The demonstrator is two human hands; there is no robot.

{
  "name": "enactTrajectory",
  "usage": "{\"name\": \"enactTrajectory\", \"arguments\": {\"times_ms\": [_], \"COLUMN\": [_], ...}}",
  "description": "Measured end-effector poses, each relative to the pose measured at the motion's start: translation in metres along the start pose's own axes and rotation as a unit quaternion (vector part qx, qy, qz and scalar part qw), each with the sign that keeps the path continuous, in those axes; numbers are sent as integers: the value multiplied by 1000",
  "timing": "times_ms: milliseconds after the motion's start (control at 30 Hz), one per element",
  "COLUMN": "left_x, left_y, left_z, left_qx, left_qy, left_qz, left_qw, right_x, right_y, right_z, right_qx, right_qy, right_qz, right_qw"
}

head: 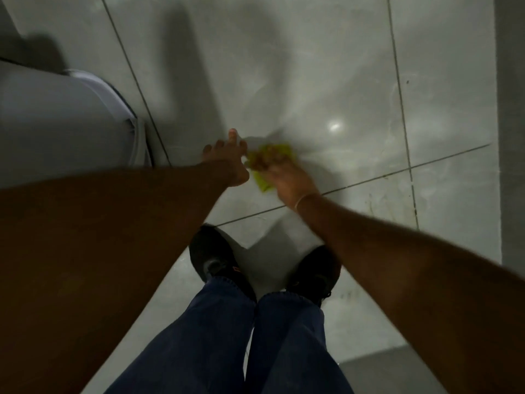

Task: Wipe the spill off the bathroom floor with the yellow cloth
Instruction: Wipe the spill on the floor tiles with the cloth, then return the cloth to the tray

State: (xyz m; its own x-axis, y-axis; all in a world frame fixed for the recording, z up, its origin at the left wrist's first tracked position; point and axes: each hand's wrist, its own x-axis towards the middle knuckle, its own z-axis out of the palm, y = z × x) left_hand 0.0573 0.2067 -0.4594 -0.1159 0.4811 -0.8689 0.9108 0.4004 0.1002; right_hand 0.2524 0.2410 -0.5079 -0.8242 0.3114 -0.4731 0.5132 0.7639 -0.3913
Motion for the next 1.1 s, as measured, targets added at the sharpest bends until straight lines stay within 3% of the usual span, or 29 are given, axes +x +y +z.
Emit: {"name": "enactTrajectory", "arguments": {"times_ms": [33,100,200,267,400,467,500,633,767,900,1100], "left_x": [0,0,-2,-11,-61,-102,-125,-215,-291,-344,-385], "left_y": [-2,-5,-5,-8,-3,5,9,15,-6,-50,-114], "left_z": [6,16,26,27,27,25,23,19,7,-13,-28], "left_qx": [0,1,-21,-43,-86,-121,-144,-202,-221,-229,-239], "left_qy": [18,41,43,35,39,38,47,122,237,334,396], "left_qz": [3,9,7,2,-42,-59,-64,-64,-100,-168,-239], "left_qw": [1000,999,999,998,995,990,986,970,941,899,854], "right_x": [13,26,18,11,-25,-61,-78,-110,-96,-57,6], "right_y": [16,55,109,119,74,29,3,-88,-174,-258,-362], "right_z": [-10,-34,-67,-83,-104,-111,-116,-141,-203,-268,-303], "right_qx": [-14,27,99,118,233,265,288,349,463,492,422], "right_qy": [-3,35,123,80,-89,-205,-224,-81,53,79,81], "right_qz": [16,136,356,421,336,320,337,377,367,224,-31], "right_qw": [1000,990,921,896,908,886,868,854,805,838,902]}}
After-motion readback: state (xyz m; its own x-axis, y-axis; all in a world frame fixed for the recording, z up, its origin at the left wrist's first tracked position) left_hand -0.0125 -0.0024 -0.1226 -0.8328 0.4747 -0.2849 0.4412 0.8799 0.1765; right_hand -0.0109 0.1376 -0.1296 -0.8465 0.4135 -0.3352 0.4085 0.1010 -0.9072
